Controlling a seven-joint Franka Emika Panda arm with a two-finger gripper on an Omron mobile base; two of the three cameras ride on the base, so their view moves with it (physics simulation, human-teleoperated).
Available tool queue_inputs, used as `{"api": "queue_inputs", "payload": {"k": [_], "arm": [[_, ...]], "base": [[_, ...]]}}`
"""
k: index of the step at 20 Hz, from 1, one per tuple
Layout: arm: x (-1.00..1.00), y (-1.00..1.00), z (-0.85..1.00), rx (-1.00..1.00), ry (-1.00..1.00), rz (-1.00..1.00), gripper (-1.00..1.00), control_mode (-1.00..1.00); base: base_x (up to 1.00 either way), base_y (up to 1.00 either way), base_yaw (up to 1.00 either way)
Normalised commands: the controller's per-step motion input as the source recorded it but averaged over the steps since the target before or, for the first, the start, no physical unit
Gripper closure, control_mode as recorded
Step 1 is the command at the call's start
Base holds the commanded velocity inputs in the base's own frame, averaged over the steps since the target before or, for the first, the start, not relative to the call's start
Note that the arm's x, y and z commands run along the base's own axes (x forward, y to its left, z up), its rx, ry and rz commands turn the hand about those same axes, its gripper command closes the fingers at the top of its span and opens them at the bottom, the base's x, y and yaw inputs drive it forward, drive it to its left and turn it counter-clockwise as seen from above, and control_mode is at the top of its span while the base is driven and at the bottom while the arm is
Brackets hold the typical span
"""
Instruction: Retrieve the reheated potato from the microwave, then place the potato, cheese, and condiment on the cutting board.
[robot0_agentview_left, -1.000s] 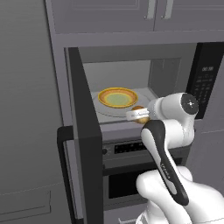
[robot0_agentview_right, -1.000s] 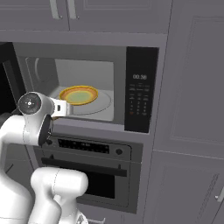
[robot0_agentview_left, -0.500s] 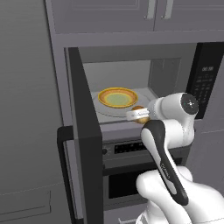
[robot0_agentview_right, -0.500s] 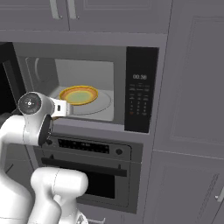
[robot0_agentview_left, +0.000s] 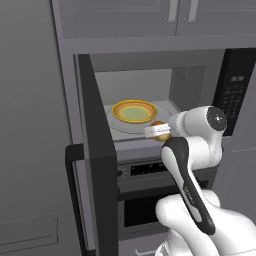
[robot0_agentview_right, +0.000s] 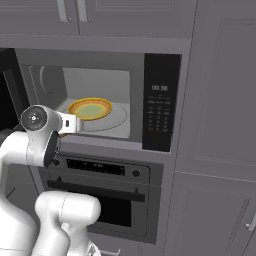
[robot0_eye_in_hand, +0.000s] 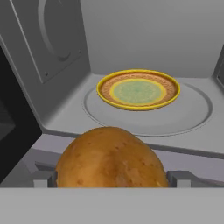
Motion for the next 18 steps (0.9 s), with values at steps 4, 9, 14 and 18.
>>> {"api": "queue_inputs", "payload": {"k": [4,9,14,18], "arm": [[0.0,0.0,0.0,0.0,0.0,0.0,1.0,1.0],[0.0,0.0,0.0,0.0,0.0,0.0,1.0,1.0],[0.0,0.0,0.0,0.0,0.0,0.0,1.0,1.0],[0.0,0.0,0.0,0.0,0.0,0.0,1.0,1.0]], "base": [[-0.44,-0.07,-0.11],[-0.7,-0.06,-0.19],[-0.52,-0.13,-0.28],[-0.02,-0.05,-0.84]]}}
